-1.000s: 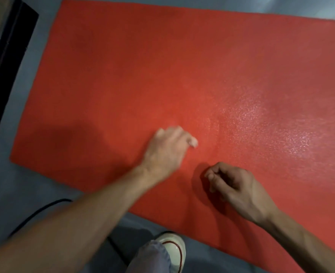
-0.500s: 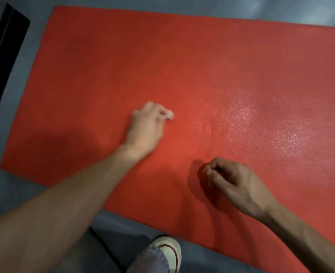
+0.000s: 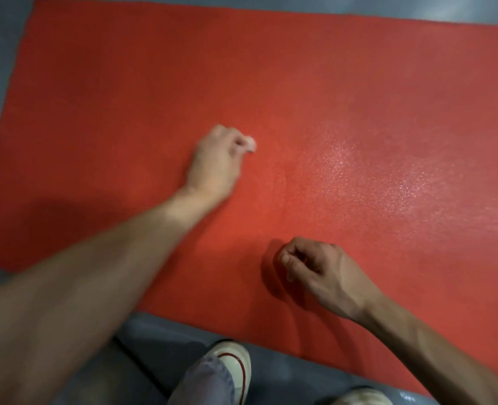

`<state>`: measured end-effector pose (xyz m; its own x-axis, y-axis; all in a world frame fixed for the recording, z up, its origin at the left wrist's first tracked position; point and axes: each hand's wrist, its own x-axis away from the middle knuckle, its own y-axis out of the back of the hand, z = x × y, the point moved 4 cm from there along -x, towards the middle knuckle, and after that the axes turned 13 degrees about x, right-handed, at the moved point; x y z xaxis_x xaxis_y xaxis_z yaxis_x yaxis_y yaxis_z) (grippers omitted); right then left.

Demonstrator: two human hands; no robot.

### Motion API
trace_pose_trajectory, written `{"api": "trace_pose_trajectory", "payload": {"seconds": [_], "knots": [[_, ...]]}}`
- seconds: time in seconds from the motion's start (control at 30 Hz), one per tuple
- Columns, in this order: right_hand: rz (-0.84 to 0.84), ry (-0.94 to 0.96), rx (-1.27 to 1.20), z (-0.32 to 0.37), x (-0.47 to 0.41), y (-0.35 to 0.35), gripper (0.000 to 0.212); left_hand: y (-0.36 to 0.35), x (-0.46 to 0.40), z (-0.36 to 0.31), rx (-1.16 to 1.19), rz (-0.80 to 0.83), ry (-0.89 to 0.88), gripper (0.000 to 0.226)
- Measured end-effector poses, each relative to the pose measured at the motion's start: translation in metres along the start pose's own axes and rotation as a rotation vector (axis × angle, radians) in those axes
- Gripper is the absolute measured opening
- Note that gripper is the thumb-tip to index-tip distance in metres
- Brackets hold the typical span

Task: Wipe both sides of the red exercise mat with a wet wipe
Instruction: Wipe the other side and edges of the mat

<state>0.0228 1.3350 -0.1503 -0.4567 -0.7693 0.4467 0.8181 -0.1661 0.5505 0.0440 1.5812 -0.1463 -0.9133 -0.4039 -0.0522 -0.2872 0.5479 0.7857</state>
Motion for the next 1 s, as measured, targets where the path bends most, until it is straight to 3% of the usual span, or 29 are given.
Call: {"api": "trace_pose_trajectory", "payload": {"seconds": [0.07, 0.13, 0.17, 0.23, 0.33, 0.4, 0.47, 0.6, 0.7, 0.77, 0.83, 0.9, 1.0], "knots": [[0.017, 0.005, 0.018, -0.001, -0.001, 0.000, 0.013, -0.040, 0.043, -0.054, 0.145, 0.299, -0.202, 0.019], [0.059, 0.021, 0.069, -0.008, 0.002, 0.004, 0.018, -0.065, 0.079, -0.084, 0.144, 0.520, -0.449, 0.016], [0.085, 0.035, 0.092, -0.012, 0.006, 0.008, 0.018, -0.068, 0.079, -0.082, 0.130, 0.548, -0.506, 0.015], [0.120, 0.048, 0.135, -0.021, 0.019, 0.020, 0.013, -0.065, 0.052, -0.060, 0.098, 0.457, -0.466, 0.019], [0.159, 0.015, 0.243, -0.039, 0.044, 0.048, 0.014, -0.038, -0.006, -0.019, 0.056, 0.150, -0.233, 0.016], [0.155, -0.020, 0.324, -0.052, 0.063, 0.064, 0.013, -0.031, -0.018, -0.008, 0.046, 0.063, -0.127, 0.014], [0.144, -0.079, 0.381, -0.063, 0.085, 0.075, 0.008, -0.050, 0.003, -0.031, 0.028, 0.167, -0.185, 0.013], [0.117, -0.268, 0.242, -0.068, 0.122, 0.069, 0.008, -0.108, 0.127, -0.115, 0.175, 0.510, -0.502, 0.022], [-0.167, -0.486, -0.055, -0.076, 0.139, 0.054, 0.012, -0.121, 0.197, -0.153, 0.308, 0.706, -0.608, 0.023], [-0.358, -0.638, -0.342, -0.079, 0.145, 0.038, 0.015, -0.116, 0.188, -0.150, 0.267, 0.677, -0.663, 0.023], [-0.463, -0.712, -0.548, -0.080, 0.150, 0.021, 0.015, -0.116, 0.152, -0.107, 0.184, 0.616, -0.520, 0.027], [-0.460, -0.723, -0.595, -0.079, 0.151, 0.010, 0.013, -0.108, 0.104, -0.032, 0.013, 0.548, -0.335, 0.026], [-0.566, -0.822, -0.642, -0.087, 0.160, 0.010, 0.014, -0.068, 0.048, -0.005, -0.031, 0.334, -0.122, 0.024]]}}
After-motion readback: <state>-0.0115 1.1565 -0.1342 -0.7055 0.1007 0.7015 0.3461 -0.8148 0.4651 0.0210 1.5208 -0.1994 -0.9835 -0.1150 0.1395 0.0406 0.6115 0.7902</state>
